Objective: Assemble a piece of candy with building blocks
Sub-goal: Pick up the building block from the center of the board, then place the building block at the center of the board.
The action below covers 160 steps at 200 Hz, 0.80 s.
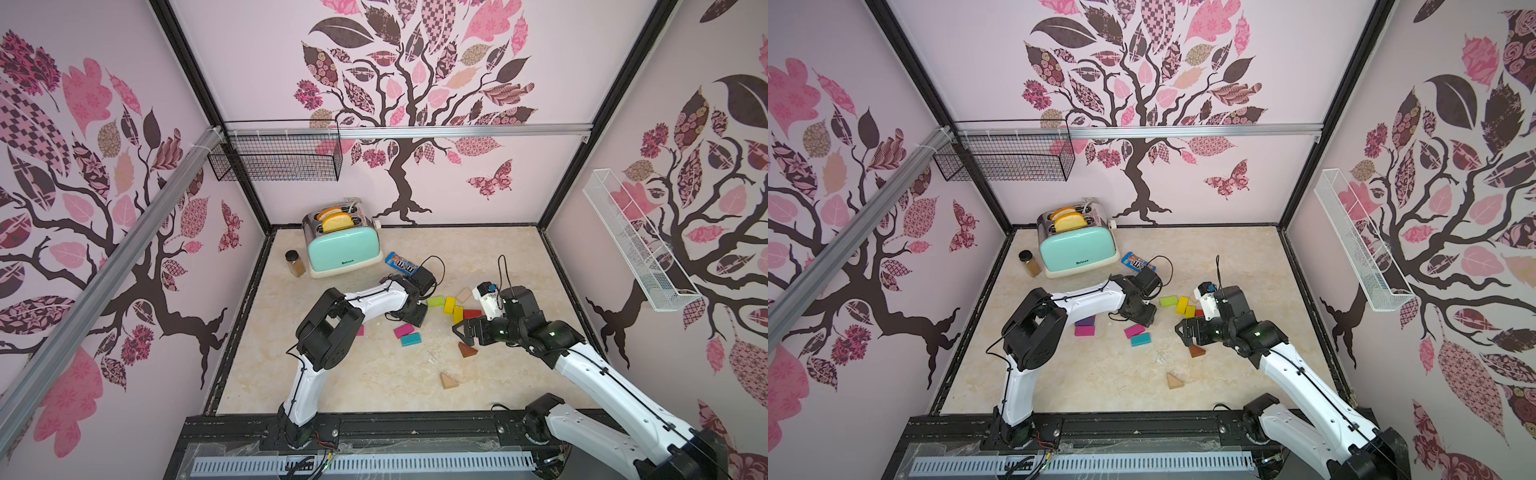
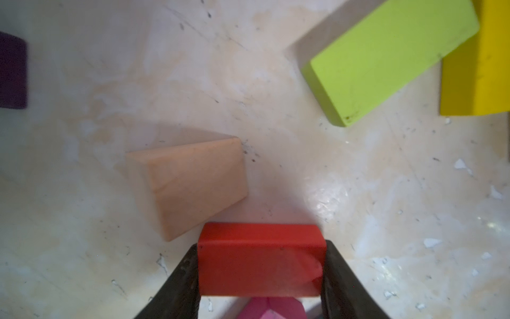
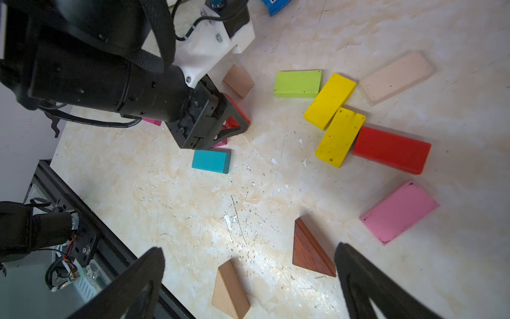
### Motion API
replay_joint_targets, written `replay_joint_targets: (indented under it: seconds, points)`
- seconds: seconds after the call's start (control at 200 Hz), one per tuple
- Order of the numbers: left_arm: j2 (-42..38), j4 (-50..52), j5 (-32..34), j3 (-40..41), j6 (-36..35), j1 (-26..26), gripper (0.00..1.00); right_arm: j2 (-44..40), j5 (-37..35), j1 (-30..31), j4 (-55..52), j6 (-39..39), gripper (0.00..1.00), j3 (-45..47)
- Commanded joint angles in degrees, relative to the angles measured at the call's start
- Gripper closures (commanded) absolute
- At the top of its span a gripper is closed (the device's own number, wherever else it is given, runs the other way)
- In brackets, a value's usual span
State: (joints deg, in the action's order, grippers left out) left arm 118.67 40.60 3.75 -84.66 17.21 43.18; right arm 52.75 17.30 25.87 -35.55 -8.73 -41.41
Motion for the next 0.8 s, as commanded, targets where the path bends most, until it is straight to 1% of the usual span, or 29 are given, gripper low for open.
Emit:
replay_joint_targets:
  seconds: [0.0,0.07,0.13,0.24,0.35,0.475,0.515,0.66,0.795]
  points:
    - [-1.1,0.8,2.6,4.3,3.7,-4.7,0.6,0.0,-0.2,0.2,0.5,0.6,0.01,-1.8]
    - [-2.2,1.2,4.0,5.2,4.1,-6.3,0.6,0.2,-0.2,0.2,0.6,0.9,0.01,-2.0]
    - [-2.6,1.9,6.0,5.2,4.1,-6.9,0.6,0.3,-0.2,0.2,0.6,0.9,0.01,-2.0]
    - [-2.8,2.6,7.7,5.3,5.1,-8.2,0.59,0.7,-0.2,0.2,0.9,1.1,0.01,-2.1]
    - [-2.9,1.2,7.5,6.8,6.1,-8.6,0.56,0.7,-0.2,0.2,1.1,1.2,0.01,-2.3]
    - [-2.9,0.5,5.9,7.6,7.7,-8.6,0.53,1.3,-0.3,0.2,1.2,2.3,0.01,-3.0]
    - [-3.2,0.2,5.6,7.8,8.1,-8.7,0.49,1.8,-0.3,0.2,1.0,2.7,0.01,-3.6]
    - [-6.2,-0.1,4.8,8.5,9.2,-8.7,0.28,2.9,-0.4,0.2,0.6,3.4,0.01,-5.3]
    - [-11.5,-0.2,3.5,10.2,11.9,-8.1,0.03,2.8,-0.3,0.2,0.7,3.2,0.01,-5.3]
